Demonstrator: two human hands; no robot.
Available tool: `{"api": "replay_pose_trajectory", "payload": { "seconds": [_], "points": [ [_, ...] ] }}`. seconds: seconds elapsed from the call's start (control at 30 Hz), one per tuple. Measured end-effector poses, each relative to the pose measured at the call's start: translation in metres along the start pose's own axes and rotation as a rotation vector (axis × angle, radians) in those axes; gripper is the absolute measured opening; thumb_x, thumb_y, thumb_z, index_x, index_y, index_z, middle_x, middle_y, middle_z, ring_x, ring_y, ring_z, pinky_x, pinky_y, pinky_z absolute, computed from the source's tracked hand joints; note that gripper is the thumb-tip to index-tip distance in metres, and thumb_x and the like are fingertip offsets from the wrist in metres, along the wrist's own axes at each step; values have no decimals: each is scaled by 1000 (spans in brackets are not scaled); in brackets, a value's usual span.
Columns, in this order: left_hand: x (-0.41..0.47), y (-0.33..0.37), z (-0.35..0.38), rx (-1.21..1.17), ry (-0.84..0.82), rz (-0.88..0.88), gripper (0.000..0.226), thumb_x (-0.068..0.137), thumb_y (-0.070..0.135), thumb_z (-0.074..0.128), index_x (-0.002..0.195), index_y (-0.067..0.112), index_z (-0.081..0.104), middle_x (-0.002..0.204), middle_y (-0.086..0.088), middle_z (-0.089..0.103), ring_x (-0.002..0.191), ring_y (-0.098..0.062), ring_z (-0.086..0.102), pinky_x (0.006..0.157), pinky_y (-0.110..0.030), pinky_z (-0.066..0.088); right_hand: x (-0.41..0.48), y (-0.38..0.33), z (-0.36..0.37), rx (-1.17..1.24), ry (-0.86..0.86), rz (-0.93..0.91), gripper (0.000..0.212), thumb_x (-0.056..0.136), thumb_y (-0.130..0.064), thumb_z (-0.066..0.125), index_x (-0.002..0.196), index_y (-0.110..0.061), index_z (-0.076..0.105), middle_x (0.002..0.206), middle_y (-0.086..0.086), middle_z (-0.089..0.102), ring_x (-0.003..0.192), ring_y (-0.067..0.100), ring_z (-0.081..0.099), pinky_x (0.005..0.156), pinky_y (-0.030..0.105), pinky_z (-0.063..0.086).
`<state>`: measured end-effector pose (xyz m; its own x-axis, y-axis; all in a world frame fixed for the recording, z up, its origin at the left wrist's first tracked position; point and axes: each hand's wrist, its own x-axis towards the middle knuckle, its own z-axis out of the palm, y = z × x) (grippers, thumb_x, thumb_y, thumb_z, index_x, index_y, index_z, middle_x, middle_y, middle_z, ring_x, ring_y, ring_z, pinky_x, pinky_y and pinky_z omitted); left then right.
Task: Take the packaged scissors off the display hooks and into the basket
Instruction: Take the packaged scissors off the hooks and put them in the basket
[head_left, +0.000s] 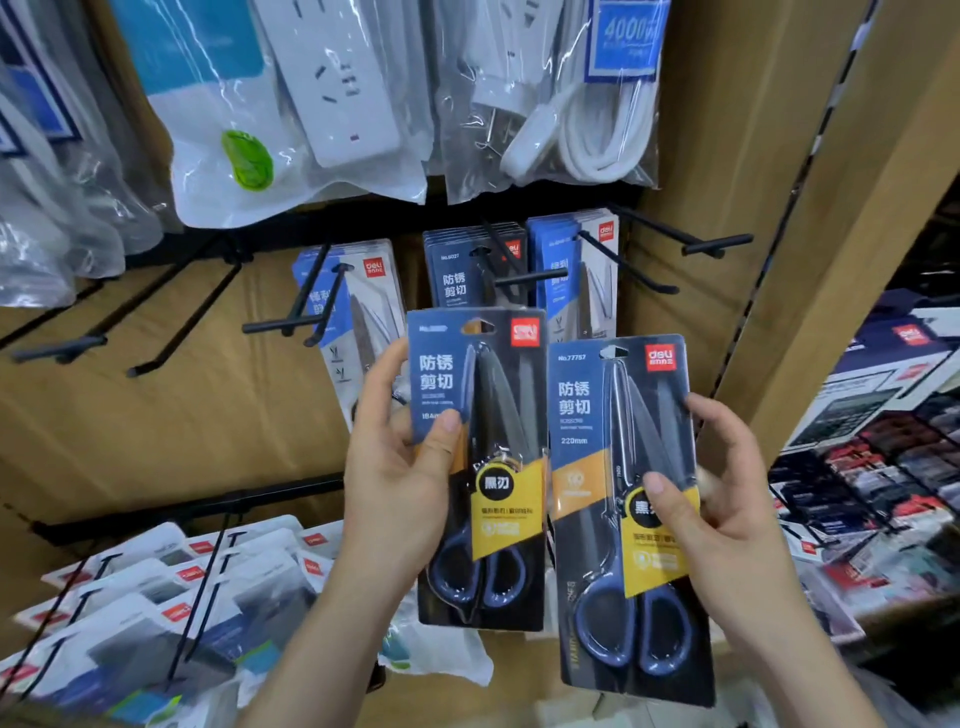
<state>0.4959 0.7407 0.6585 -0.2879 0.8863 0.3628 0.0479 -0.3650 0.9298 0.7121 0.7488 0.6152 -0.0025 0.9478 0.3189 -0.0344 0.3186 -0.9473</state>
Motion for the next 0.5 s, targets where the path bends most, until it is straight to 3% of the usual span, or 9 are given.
{"api": "replay_pose_trajectory", "payload": {
  "seconds": [0.07, 0.2, 0.27, 0.33, 0.4, 0.47, 0.5],
  "points": [
    [-5, -1, 1, 33, -18, 37, 57, 94, 2, 56, 137, 36, 41, 100, 1, 76, 97, -16, 71, 88, -34, 56, -1, -1, -5, 6, -8, 16, 62, 83, -18, 62, 131, -52, 43, 114, -5, 73, 96, 14, 71, 80, 23, 57],
    [-4, 4, 10, 78, -28, 144, 59, 96, -2, 54, 137, 38, 39, 110, 5, 73, 100, -10, 69, 89, -28, 55, -3, -5, -11, -17, -8, 22, 73, 83, -21, 64, 139, -58, 36, 130, -1, 66, 115, 14, 66, 98, 29, 51],
    [2, 4, 13, 97, -42, 174, 66, 98, -4, 51, 141, 43, 35, 115, -2, 71, 100, -11, 68, 85, -23, 53, -5, -10, -13, -46, 5, -10, 71, 85, -17, 63, 135, -61, 39, 129, -3, 67, 111, 10, 66, 95, 23, 52],
    [8, 3, 15, 150, -58, 202, 69, 99, -4, 49, 146, 43, 34, 132, -1, 63, 113, -9, 62, 94, -24, 49, -6, -15, -13, -103, -2, -47, 59, 90, -8, 60, 124, -57, 55, 116, -11, 72, 104, 4, 66, 86, 12, 50],
    [13, 3, 18, 273, -60, 241, 64, 99, -4, 49, 148, 36, 37, 146, 16, 47, 126, 12, 47, 100, -9, 39, -6, -17, -15, -193, -23, -57, 50, 92, 0, 59, 100, -48, 72, 100, -14, 73, 93, 2, 65, 78, 6, 45],
    [18, 1, 21, 337, -38, 219, 56, 100, -1, 49, 148, 27, 40, 131, 28, 48, 99, 31, 47, 85, 4, 34, -7, -16, -17, -237, -16, -36, 46, 92, 1, 59, 86, -41, 76, 89, -9, 71, 84, 7, 63, 72, 6, 43],
    [22, -1, 22, 358, -33, 200, 55, 100, 1, 49, 148, 27, 41, 116, 30, 53, 83, 28, 50, 78, 4, 36, -7, -16, -17, -236, -5, -24, 44, 92, 1, 60, 85, -40, 76, 88, -9, 71, 83, 5, 63, 71, 7, 43]
  ]
}}
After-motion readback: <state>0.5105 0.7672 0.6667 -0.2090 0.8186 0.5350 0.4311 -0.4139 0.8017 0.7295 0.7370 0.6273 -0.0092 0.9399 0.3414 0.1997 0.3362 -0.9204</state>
